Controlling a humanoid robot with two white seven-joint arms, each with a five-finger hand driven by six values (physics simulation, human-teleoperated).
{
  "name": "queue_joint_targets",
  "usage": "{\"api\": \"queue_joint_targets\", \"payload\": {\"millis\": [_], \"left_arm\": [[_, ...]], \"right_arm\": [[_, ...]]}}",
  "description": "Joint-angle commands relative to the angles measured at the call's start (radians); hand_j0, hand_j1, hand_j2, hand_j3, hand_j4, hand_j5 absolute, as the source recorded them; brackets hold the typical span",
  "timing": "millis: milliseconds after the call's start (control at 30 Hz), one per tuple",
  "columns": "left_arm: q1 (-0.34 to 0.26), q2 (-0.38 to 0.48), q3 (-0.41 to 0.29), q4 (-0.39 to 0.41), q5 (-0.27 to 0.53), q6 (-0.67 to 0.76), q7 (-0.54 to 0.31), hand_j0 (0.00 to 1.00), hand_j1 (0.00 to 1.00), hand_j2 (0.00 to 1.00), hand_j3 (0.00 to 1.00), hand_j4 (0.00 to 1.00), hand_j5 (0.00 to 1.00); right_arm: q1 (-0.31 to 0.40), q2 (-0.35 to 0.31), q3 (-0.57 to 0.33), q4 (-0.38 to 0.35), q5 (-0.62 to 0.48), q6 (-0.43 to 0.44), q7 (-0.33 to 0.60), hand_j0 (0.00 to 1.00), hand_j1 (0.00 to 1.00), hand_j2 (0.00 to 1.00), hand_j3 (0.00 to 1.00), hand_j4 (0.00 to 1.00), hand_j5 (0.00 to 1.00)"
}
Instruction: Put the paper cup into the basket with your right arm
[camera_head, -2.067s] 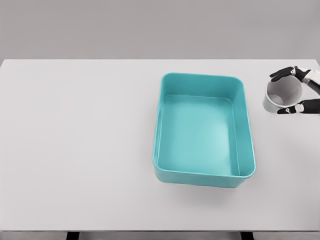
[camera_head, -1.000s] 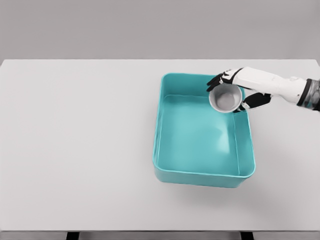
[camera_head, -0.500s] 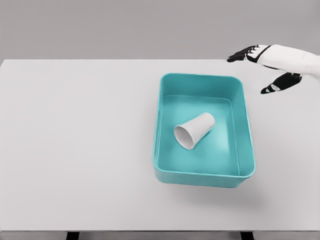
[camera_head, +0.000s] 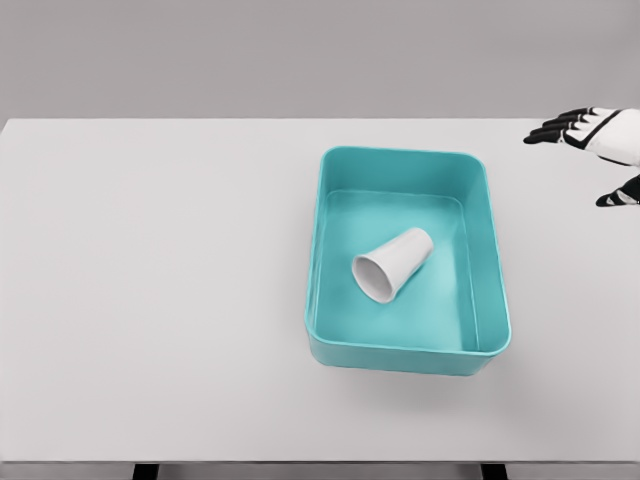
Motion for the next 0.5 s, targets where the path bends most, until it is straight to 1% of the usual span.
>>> {"api": "queue_joint_targets", "payload": {"millis": [0, 100, 367, 467], "left_arm": [[0.002, 0.000, 0.000, 0.008, 0.000, 0.000, 0.000, 1.00, 1.00, 1.00, 1.00, 1.00, 1.00], [0.009, 0.000, 0.000, 0.008, 0.000, 0.000, 0.000, 1.00, 1.00, 1.00, 1.00, 1.00, 1.00], [0.011, 0.000, 0.000, 0.006, 0.000, 0.000, 0.000, 1.00, 1.00, 1.00, 1.00, 1.00, 1.00], [0.011, 0.000, 0.000, -0.002, 0.000, -0.001, 0.000, 1.00, 1.00, 1.00, 1.00, 1.00, 1.00]], "right_arm": [[0.000, 0.048, -0.001, -0.004, 0.004, 0.001, -0.001, 1.00, 1.00, 1.00, 1.00, 1.00, 1.00], [-0.002, 0.069, 0.000, -0.002, 0.004, 0.001, -0.001, 1.00, 1.00, 1.00, 1.00, 1.00, 1.00], [0.003, 0.061, 0.005, 0.004, 0.006, 0.001, -0.001, 1.00, 1.00, 1.00, 1.00, 1.00, 1.00], [0.015, 0.060, 0.005, 0.010, 0.006, 0.001, -0.001, 1.00, 1.00, 1.00, 1.00, 1.00, 1.00]]}}
